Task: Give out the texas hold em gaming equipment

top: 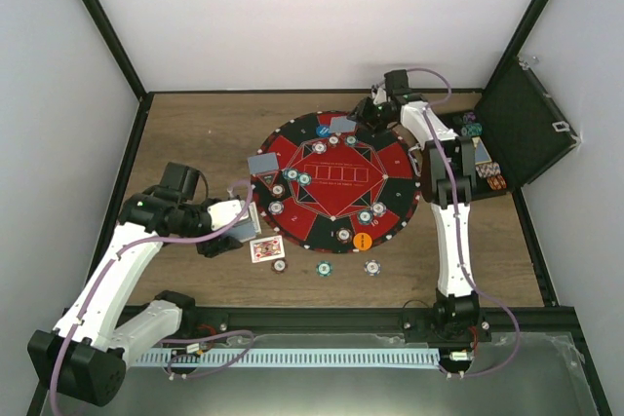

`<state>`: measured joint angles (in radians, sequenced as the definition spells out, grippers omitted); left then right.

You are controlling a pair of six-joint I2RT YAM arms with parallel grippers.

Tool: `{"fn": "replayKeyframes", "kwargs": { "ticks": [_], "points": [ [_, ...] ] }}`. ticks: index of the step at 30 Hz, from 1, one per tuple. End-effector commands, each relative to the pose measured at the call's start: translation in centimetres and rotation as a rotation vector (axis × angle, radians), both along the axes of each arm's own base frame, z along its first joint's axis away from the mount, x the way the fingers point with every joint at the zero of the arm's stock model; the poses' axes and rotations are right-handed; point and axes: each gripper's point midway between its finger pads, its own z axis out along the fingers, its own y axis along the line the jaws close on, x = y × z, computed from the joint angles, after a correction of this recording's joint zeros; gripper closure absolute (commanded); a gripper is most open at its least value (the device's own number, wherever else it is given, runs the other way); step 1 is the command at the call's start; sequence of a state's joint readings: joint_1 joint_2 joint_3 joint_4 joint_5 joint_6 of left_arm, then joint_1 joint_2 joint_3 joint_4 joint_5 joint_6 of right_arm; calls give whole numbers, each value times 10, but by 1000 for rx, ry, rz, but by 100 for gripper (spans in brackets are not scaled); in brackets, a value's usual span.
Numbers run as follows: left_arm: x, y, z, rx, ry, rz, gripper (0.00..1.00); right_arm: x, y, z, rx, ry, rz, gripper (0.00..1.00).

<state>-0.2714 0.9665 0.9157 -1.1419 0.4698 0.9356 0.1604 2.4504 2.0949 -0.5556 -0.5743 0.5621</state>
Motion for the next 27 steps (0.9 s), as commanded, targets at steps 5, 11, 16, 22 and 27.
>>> {"fn": "replayKeyframes", "kwargs": {
  "ticks": [5,11,16,22,27],
  "points": [
    [1,-5,21,-42,-34,-8,96,-21,-30,70,-110,-100,-56,53],
    [0,-6,24,-51,-51,-17,96,-86,1,105,-45,-144,8,40],
    [-2,-8,25,-67,-52,-25,96,-184,78,133,158,-160,197,20],
    [-3,-10,26,-79,-60,-33,96,-304,157,147,348,-115,407,5],
    [-2,-10,25,-80,-65,-36,96,-361,199,141,374,-75,518,3]
  ]
}}
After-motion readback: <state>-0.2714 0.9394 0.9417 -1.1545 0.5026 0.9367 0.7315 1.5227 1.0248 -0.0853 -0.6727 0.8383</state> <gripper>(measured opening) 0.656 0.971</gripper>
